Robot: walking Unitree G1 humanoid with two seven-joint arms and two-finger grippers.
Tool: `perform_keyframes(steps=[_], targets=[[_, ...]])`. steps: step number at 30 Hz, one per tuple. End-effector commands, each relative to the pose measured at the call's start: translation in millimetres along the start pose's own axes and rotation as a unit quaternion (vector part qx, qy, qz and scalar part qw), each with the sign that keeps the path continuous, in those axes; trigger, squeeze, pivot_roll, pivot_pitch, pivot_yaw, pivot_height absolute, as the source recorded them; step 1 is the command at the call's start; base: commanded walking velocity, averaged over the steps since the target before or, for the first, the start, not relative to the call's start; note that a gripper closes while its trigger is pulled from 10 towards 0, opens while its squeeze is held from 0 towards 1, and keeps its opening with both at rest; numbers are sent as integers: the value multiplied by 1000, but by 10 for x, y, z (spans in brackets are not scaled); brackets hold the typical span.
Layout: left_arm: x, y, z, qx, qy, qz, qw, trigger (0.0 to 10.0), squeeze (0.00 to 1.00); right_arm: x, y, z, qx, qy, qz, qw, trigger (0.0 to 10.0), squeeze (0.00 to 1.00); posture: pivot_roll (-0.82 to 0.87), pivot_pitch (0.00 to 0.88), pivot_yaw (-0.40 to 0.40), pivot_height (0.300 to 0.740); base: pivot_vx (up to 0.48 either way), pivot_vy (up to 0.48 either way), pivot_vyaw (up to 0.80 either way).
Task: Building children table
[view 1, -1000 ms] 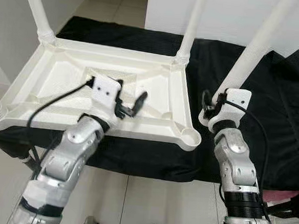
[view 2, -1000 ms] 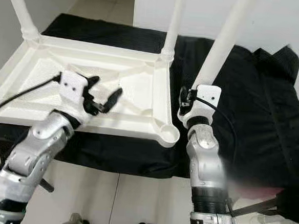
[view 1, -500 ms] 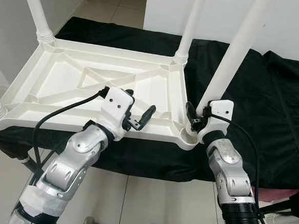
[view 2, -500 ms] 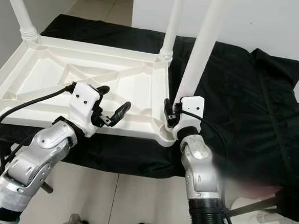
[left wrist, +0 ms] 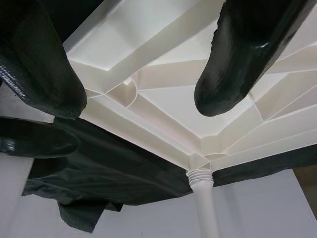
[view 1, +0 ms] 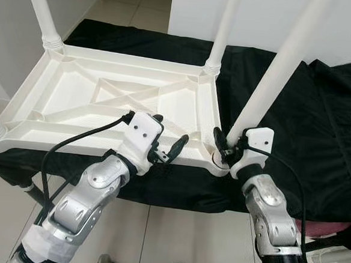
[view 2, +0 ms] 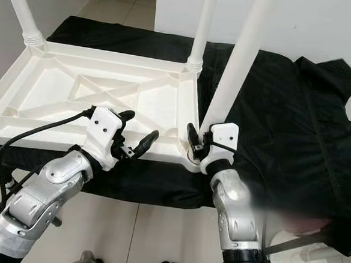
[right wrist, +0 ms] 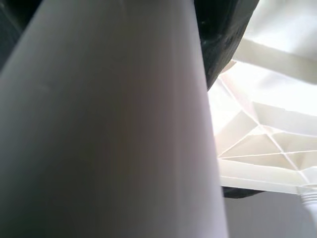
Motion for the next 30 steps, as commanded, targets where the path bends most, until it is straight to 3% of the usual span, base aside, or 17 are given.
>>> perform_keyframes(steps=[1,6,13,15,20,23,30], targets=[[-17,-178,-16,1,16,-73,997,10000,0,-62,-20,-60,-5,4,1,1000,10000,0,46,142,-76,740,0,0,0],[-12,-176,1,-2,15,-74,997,10000,0,-77,-16,-165,-13,10,4,1000,10000,0,37,142,-64,740,0,0,0],[32,-197,8,-2,13,-79,997,10000,0,-11,142,-180,-40,-7,45,998,10000,0,33,141,-55,740,0,0,0],[34,-184,21,-1,13,-77,997,10000,0,-5,248,-197,-55,-12,70,996,10000,0,34,141,-57,740,0,0,0],[44,-185,30,0,12,-77,997,10000,0,-12,335,-205,-64,-16,91,994,10000,0,44,143,-60,740,0,0,0],[81,-209,65,-1,5,-76,997,10000,0,-80,516,-194,-84,-36,139,986,10000,0,45,142,-62,740,0,0,0],[78,-220,58,-2,5,-79,997,10000,0,-91,457,-249,-51,-26,135,989,10000,0,37,140,-58,740,0,0,0]])
Point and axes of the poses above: a point about 5 cm out from each wrist's last joint towards the gripper, its own x axis pointing out of the wrist towards the gripper, its own z axis along the axis of the wrist's last joint, y = z × x, the point moved 5 cm from there along x, pointing out of the wrist towards the gripper, and after that the axes turned 14 degrees about -x, right-handed, at the moved point
